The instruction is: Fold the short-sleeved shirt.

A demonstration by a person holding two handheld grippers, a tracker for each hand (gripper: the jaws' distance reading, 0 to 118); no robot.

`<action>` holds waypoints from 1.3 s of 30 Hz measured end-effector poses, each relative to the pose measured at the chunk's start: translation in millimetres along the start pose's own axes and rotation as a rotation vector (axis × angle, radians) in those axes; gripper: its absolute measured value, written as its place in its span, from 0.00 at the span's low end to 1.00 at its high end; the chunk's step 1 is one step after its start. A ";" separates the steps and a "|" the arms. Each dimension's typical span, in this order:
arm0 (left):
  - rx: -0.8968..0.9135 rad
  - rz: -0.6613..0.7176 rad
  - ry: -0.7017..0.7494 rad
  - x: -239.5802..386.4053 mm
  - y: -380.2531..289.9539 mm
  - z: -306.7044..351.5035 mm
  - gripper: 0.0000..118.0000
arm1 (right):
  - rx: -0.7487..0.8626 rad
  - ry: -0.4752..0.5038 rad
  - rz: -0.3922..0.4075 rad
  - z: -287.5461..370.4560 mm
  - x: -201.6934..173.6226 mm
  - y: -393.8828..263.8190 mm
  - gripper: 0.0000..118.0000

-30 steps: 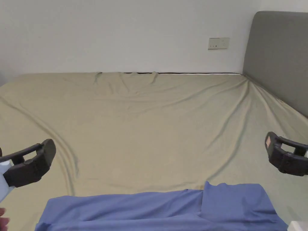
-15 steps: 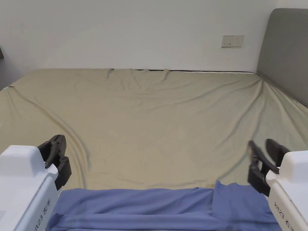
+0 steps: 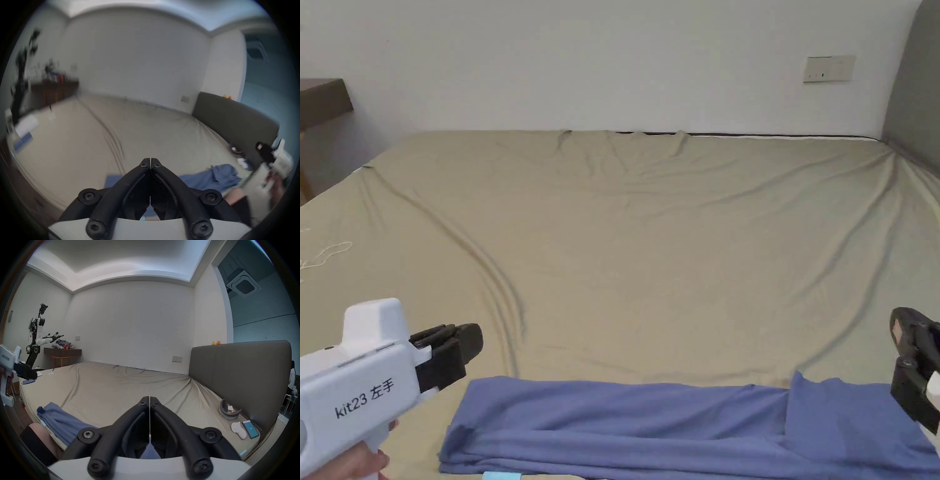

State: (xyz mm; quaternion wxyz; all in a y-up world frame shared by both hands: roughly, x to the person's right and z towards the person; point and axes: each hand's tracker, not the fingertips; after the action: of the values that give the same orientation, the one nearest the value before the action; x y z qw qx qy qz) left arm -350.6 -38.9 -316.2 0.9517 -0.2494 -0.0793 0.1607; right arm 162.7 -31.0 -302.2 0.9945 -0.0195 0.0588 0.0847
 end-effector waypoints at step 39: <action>-0.485 0.323 -0.399 -108.2 -21.5 -151.3 0.07 | -0.299 0.061 -0.072 -49.1 -7.0 -39.0 0.00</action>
State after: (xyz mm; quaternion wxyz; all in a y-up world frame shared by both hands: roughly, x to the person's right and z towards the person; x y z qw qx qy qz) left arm -411.2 -162.0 -443.7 0.7927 -0.4413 -0.2593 0.3312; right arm 156.9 -73.0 -348.9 0.9806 -0.1722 0.0752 0.0559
